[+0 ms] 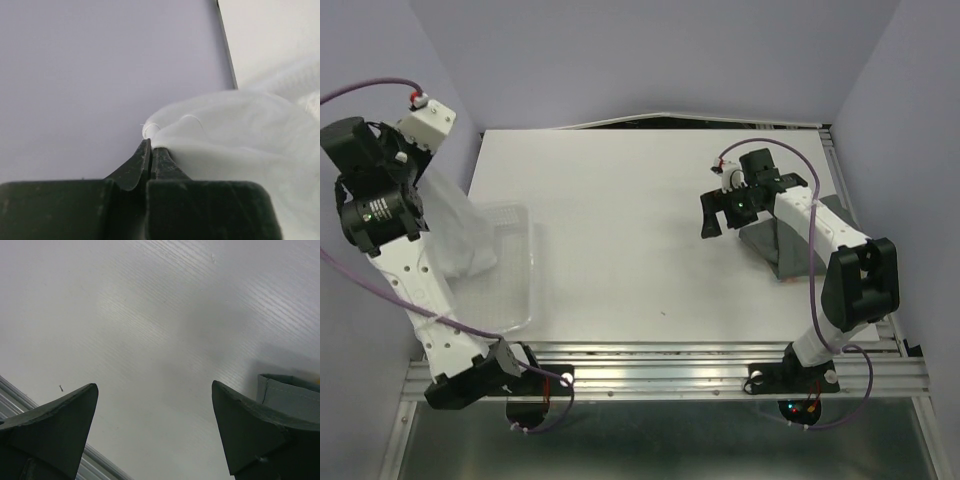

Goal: Fold and stack the skirts
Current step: Grab the skirt from the pile, then move the skirt to the center of the board

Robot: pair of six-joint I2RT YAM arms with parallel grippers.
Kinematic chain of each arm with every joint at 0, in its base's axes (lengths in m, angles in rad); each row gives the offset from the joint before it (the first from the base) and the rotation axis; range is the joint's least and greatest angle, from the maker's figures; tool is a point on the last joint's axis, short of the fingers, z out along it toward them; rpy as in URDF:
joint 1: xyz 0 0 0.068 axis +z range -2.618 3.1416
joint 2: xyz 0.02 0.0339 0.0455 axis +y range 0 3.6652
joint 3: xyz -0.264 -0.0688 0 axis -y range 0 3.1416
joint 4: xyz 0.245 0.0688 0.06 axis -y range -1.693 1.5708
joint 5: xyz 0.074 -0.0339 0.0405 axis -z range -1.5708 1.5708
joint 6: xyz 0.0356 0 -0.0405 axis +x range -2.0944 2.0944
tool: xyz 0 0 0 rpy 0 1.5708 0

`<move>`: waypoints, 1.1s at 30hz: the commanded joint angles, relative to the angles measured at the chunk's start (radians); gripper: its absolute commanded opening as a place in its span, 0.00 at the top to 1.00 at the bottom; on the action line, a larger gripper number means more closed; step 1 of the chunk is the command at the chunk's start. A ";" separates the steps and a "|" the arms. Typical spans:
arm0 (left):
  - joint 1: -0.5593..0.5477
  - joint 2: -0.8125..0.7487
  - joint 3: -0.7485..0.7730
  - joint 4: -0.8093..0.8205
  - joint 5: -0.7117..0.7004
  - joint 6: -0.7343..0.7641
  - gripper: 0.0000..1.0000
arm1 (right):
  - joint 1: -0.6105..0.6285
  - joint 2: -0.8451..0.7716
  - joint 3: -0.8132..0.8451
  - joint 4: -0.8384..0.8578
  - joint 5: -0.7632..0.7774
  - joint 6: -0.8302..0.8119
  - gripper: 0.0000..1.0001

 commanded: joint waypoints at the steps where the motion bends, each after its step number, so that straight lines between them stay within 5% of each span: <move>1: 0.006 -0.062 0.240 0.115 0.232 -0.348 1.00 | 0.004 -0.020 0.071 0.025 -0.018 0.034 0.00; 5: 0.003 -0.097 0.273 0.281 0.512 -0.578 1.00 | 0.004 -0.035 0.073 0.047 -0.026 0.054 0.00; 9: -0.027 -0.148 0.073 0.701 0.856 -1.033 1.00 | 0.004 -0.046 0.085 0.056 -0.015 0.055 0.00; 11: -0.126 -0.139 0.002 0.853 0.884 -1.138 1.00 | 0.004 -0.047 0.089 0.056 0.000 0.054 0.00; 22: -0.625 0.033 -0.097 0.708 0.962 -1.088 1.00 | -0.145 -0.055 0.102 0.061 0.014 -0.009 0.00; 30: -0.655 0.149 -0.452 0.630 0.810 -0.912 1.00 | -0.239 -0.063 0.080 -0.004 -0.010 -0.153 0.01; 33: -0.640 0.277 -0.493 0.605 0.578 -0.823 0.82 | -0.239 -0.066 0.057 -0.038 -0.029 -0.178 0.02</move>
